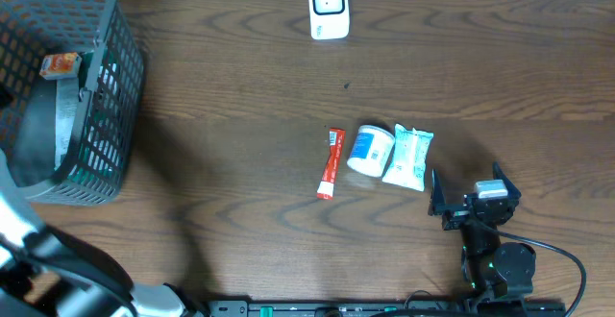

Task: Scan the item barcode
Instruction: 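Lift the green-capped jar out and carry it toward the scanner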

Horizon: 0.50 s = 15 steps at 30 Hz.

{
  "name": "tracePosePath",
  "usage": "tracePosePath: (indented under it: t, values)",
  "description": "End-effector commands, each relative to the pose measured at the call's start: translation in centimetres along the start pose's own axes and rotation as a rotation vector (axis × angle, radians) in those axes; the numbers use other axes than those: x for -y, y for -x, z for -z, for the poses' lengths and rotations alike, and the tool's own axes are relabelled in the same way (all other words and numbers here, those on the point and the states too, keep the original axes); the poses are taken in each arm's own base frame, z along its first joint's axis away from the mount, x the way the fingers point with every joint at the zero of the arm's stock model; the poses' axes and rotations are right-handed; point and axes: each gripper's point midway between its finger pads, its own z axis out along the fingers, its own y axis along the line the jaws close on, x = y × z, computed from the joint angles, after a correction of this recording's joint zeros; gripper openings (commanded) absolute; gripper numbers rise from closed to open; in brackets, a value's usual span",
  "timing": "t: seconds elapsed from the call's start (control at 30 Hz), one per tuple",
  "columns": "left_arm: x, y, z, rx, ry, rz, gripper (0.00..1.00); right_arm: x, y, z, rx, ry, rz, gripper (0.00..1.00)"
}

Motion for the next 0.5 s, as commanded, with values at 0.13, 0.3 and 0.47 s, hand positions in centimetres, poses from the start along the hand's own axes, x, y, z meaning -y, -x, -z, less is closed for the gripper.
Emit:
tracePosePath:
  t: [0.13, 0.3, 0.47]
  values:
    - [5.0, 7.9, 11.0, 0.290, -0.101, 0.074, 0.59, -0.1, 0.0, 0.0, 0.001, 0.003, 0.006, 0.99]
    - [11.3, 8.3, 17.4, 0.350, -0.252, 0.049, 0.59, -0.1, 0.0, 0.0, 0.000, 0.003, 0.006, 0.99]
    - [19.2, 2.5, 21.6, 0.155, -0.462, 0.052, 0.58, -0.1, 0.0, 0.0, 0.000, 0.003, 0.006, 0.99]
